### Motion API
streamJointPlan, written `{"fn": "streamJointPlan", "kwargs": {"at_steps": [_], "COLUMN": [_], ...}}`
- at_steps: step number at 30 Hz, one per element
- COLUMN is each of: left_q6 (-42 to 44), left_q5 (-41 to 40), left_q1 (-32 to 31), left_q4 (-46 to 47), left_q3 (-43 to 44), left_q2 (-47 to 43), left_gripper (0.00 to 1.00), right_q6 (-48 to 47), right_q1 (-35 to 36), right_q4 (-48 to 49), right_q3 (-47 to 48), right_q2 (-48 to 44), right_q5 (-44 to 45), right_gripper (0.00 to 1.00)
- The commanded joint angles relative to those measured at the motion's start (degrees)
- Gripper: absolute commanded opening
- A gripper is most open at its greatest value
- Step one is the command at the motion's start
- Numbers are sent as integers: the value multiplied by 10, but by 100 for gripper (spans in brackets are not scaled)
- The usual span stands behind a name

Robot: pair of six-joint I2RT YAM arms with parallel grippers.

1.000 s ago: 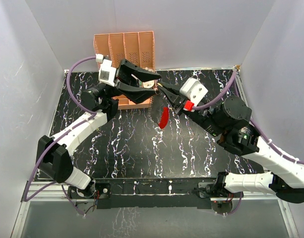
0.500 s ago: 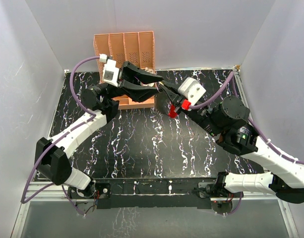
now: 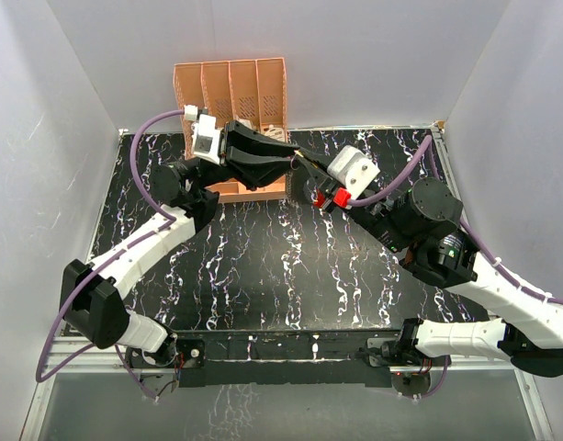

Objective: Remove the keys from the keyring

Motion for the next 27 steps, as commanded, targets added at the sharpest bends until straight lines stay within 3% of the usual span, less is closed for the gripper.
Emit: {"fn": "streamJointPlan", "kwargs": {"at_steps": [1,8,12,20,27], "left_q6": [2,-30,-33,-68,-91], "left_q5": [14,9,11,24,24], "left_q1": [-9,-8,-8,-9,-8], "left_q4": [0,34,40,98,130], "left_q3": [-10,-6,-6,-11,-9], "left_q2": [-8,12,8,7,15], "left_gripper": [22,20,32,41,28], "right_q6": [-8,-2,-1,0,5], "right_q1": [2,3,2,2,2], "right_q4": [86,79,77,80,76], "right_q3": [20,18,12,5,9], "right_q2": [-5,1,0,4,10], "right_q5": [-26,-22,-13,-3,-4], "right_gripper": [0,0,0,0,0]}}
